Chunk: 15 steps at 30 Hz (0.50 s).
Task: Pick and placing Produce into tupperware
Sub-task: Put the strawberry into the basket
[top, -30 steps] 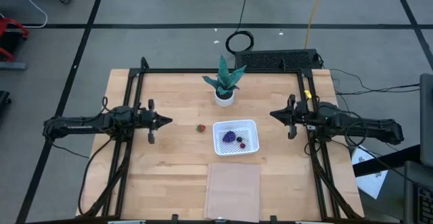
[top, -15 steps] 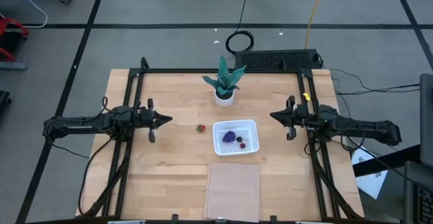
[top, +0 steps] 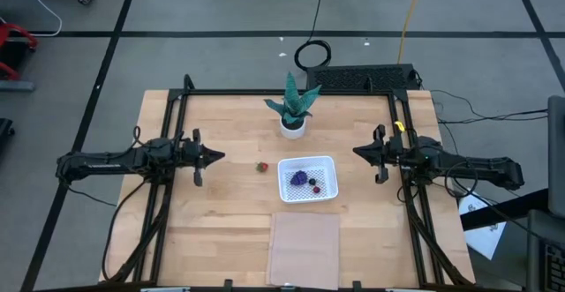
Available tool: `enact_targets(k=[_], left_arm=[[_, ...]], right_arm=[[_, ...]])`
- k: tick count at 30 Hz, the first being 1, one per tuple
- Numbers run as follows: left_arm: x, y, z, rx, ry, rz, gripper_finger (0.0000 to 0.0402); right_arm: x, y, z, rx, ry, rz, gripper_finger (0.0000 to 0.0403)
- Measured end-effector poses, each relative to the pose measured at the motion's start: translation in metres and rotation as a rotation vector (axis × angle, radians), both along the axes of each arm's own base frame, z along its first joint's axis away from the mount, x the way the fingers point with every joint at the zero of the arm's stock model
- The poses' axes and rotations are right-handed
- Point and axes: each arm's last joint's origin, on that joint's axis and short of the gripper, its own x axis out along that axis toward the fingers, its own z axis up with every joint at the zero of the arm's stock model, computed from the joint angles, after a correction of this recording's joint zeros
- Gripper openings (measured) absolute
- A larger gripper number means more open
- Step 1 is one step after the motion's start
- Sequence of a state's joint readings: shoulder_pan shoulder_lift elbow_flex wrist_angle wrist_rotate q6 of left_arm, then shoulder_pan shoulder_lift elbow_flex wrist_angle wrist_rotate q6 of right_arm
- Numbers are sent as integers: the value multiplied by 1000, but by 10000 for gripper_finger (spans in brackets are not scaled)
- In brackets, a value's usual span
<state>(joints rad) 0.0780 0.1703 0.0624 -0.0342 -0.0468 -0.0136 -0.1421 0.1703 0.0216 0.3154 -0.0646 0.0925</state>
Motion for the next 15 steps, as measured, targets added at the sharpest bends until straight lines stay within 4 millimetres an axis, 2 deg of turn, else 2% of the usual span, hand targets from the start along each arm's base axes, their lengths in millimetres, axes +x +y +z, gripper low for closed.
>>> enact_targets(k=[11,15], left_arm=[[1,0,9,-21,-94,2,17],[1,0,19,-47,-131,10,17]], right_arm=[[0,0,-3,1,31,0,0],[0,0,-3,-3,33,0,0]])
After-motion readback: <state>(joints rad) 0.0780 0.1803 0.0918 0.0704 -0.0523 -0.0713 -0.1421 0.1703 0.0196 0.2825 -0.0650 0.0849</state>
